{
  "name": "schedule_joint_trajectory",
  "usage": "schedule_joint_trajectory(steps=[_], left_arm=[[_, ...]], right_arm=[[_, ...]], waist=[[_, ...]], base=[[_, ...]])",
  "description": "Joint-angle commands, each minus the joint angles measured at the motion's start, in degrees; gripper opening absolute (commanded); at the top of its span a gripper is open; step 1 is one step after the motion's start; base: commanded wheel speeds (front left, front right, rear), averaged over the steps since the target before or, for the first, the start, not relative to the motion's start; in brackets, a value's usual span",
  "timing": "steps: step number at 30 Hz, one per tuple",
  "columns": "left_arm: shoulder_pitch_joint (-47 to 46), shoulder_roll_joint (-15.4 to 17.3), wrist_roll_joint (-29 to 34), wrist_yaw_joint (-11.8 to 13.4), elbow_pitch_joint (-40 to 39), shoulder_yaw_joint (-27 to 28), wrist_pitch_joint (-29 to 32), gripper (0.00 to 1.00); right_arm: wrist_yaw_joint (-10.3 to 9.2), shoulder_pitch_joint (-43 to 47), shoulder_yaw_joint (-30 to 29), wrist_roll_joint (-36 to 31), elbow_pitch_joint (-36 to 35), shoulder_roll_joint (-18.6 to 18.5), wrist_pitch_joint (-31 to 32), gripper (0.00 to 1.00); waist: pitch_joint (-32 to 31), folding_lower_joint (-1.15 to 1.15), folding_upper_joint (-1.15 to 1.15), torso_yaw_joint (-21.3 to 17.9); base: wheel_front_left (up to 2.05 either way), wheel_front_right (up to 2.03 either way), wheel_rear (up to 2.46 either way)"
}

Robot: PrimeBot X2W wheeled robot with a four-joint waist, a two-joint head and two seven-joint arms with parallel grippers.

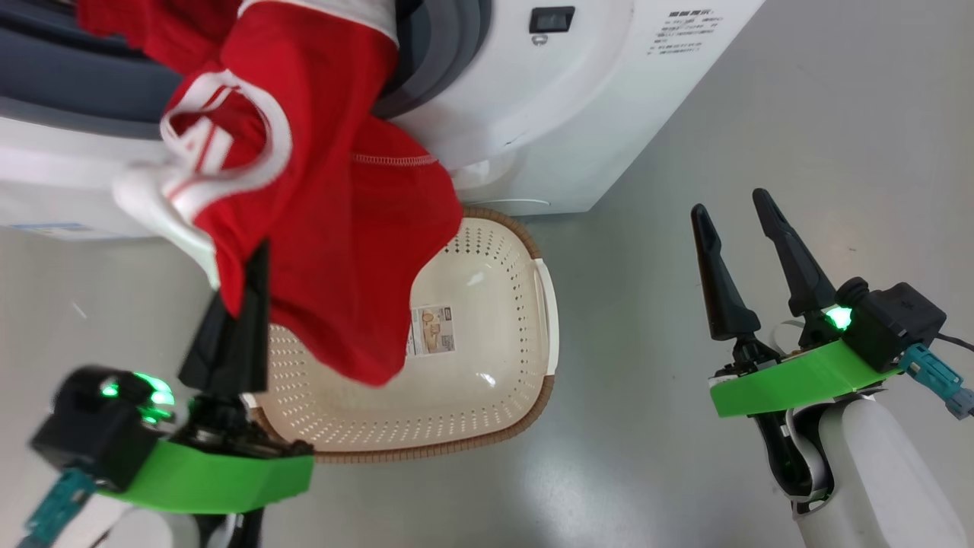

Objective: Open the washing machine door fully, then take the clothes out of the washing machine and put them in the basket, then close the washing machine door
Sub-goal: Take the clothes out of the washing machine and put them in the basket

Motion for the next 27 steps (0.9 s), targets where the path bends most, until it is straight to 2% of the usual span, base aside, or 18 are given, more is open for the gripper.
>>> schedule_joint_trajectory(steps=[1,10,20,21,22,27], left_arm=[[1.39,0.55,-0.01,0.21,-0.51,1.35,0.16,0.0],[-0.27,0.23,-0.11,-0.15,13.82,-1.61,-0.91,0.0],[-8.97,0.54,0.1,-0.78,35.05,-5.28,-2.99,0.0],[-8.97,0.54,0.1,-0.78,35.05,-5.28,-2.99,0.0],[-10.92,0.39,-0.05,-0.85,39.4,-6.08,-3.21,0.0],[-14.45,0.14,-0.41,-0.94,47.09,-7.1,-3.45,0.0]], right_arm=[[0.28,0.46,1.37,-0.48,-1.42,0.34,-0.36,1.0],[0.28,-0.33,1.57,-0.11,-1.34,0.34,-0.36,1.0],[0.28,-1.13,1.63,0.4,-1.72,0.34,-0.36,1.0],[0.28,-1.13,1.63,0.4,-1.72,0.34,-0.36,1.0],[0.28,-1.33,1.79,0.52,-1.75,0.34,-0.36,1.0],[0.28,-1.65,2.13,0.86,-1.83,0.34,-0.36,1.0]], waist=[[0.28,0.0,0.0,-0.09],[1.72,0.0,0.0,-0.91],[3.45,0.0,0.0,-1.75],[3.45,0.0,0.0,-1.75],[3.81,0.0,0.0,-2.01],[4.53,0.0,0.0,-2.63]], base=[[0.0,0.0,0.0],[0.0,0.0,0.0],[0.0,0.0,0.0],[0.0,0.0,0.0],[0.0,0.0,0.0],[0.0,0.0,0.0]])
